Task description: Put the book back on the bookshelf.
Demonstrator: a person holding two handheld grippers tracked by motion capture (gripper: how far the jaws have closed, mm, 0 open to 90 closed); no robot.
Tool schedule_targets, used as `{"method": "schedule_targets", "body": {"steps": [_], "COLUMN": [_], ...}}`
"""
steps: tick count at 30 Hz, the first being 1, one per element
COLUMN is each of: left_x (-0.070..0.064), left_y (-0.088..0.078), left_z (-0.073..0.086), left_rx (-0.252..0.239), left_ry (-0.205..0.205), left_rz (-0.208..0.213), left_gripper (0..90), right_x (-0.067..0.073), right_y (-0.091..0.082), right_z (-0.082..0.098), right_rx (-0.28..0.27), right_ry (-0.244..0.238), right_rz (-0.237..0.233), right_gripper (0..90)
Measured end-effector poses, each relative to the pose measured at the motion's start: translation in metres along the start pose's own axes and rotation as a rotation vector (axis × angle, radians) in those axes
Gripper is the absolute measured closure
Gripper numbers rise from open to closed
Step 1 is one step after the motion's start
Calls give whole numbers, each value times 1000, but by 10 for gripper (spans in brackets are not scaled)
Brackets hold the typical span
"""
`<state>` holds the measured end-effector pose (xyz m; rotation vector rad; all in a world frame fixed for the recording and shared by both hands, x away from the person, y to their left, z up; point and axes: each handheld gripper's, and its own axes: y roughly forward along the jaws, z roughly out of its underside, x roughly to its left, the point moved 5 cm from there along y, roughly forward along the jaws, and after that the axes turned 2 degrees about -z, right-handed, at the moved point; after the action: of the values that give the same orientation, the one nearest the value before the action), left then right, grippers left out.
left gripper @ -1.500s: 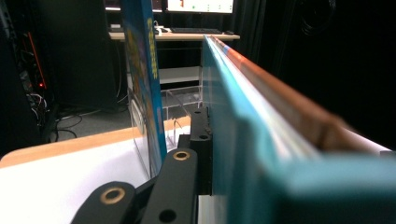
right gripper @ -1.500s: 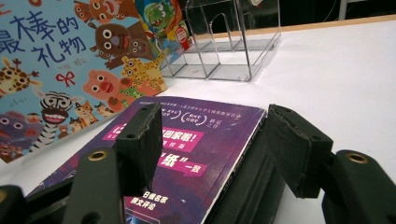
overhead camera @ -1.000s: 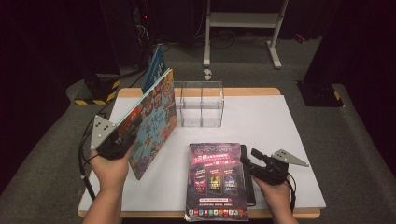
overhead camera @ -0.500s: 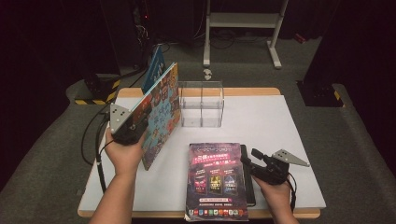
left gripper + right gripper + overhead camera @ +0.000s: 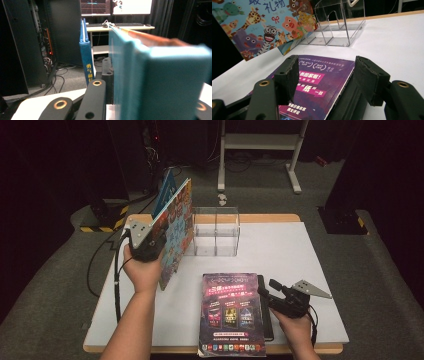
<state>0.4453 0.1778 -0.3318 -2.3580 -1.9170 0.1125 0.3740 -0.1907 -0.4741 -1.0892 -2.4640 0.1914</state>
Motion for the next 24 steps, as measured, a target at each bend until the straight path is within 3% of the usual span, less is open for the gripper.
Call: {"method": "schedule_targets", "body": {"steps": [13,24], "left_x": [-4,-9], "left_y": [25,31], "left_z": [8,20], "left_rx": [-2,-7], "left_ry": [-8,5], "left_rz": [-30,-41], "left_gripper": [814,812], "right_x": [2,3], "right_y": [1,1], "right_z": [1,2], "right_rx": [3,6], "right_ry": [4,3], "right_rz": [-16,-19], "right_gripper": [372,373]}}
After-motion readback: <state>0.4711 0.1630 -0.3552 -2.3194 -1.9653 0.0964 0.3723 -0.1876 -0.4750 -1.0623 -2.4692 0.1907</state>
